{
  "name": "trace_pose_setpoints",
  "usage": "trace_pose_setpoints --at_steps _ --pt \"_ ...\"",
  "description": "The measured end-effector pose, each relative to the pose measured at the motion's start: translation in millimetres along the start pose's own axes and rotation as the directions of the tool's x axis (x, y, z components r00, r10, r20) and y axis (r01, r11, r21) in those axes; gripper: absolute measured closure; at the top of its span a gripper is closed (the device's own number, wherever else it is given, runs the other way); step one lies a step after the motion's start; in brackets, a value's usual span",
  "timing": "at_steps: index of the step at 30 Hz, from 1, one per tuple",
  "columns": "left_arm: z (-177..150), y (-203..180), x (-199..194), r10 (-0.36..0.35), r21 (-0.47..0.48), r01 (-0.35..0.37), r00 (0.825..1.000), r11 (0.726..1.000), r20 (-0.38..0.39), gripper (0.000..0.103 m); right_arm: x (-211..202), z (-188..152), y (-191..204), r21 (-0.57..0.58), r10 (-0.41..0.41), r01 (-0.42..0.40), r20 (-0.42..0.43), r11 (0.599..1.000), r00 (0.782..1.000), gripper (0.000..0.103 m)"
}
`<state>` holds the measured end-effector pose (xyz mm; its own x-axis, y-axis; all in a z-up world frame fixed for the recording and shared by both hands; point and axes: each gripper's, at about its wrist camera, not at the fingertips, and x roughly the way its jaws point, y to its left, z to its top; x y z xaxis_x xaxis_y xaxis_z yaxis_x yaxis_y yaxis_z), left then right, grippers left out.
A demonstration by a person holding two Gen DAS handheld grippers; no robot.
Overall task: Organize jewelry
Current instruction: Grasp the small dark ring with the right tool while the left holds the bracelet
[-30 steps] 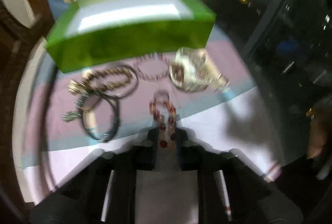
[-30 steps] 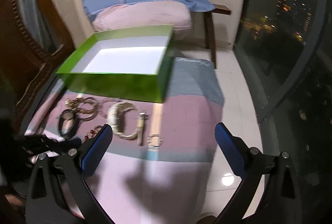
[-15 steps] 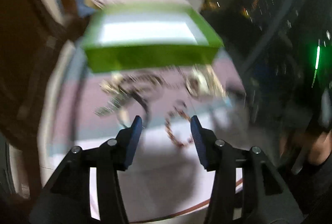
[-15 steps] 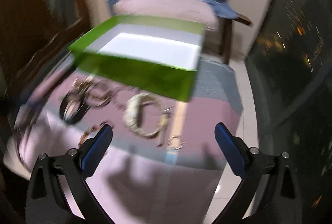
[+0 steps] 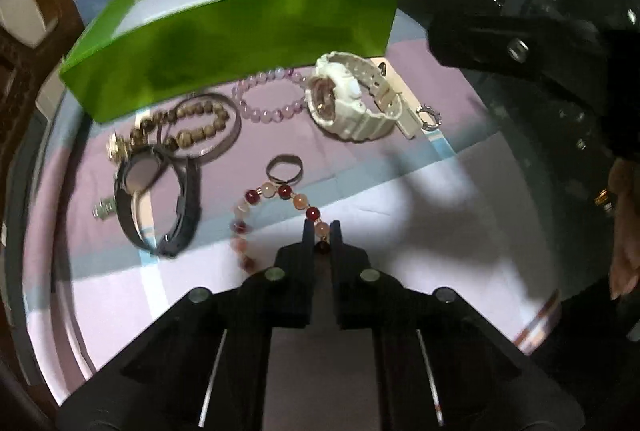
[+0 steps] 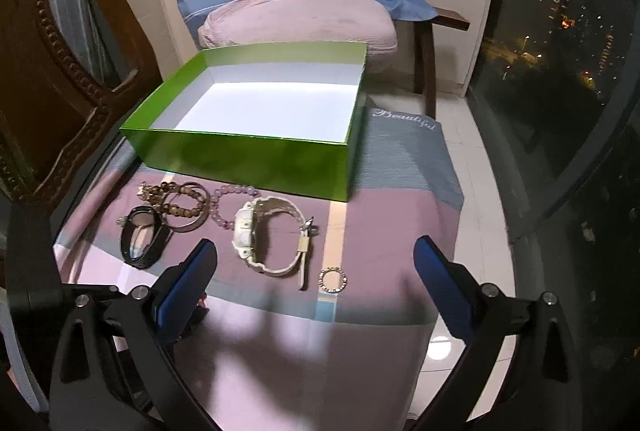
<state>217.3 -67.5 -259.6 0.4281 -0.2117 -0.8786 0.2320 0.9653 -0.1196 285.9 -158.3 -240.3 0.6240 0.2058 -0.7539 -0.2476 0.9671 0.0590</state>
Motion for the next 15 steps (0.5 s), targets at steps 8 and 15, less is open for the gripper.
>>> trace_pose_setpoints --at_steps 8,15 --pt "-6 30 -78 -0.111 -0.078 0.122 0.985 0.989 0.132 0.096 -7 -6 5 -0.015 0.022 -0.022 0.013 1.000 1.000 0.006" --pt "5 71 -146 -0.076 -0.150 0.130 0.943 0.980 0.325 0.096 22 -33 67 -0.121 0.078 -0.086 -0.074 0.989 0.994 0.010"
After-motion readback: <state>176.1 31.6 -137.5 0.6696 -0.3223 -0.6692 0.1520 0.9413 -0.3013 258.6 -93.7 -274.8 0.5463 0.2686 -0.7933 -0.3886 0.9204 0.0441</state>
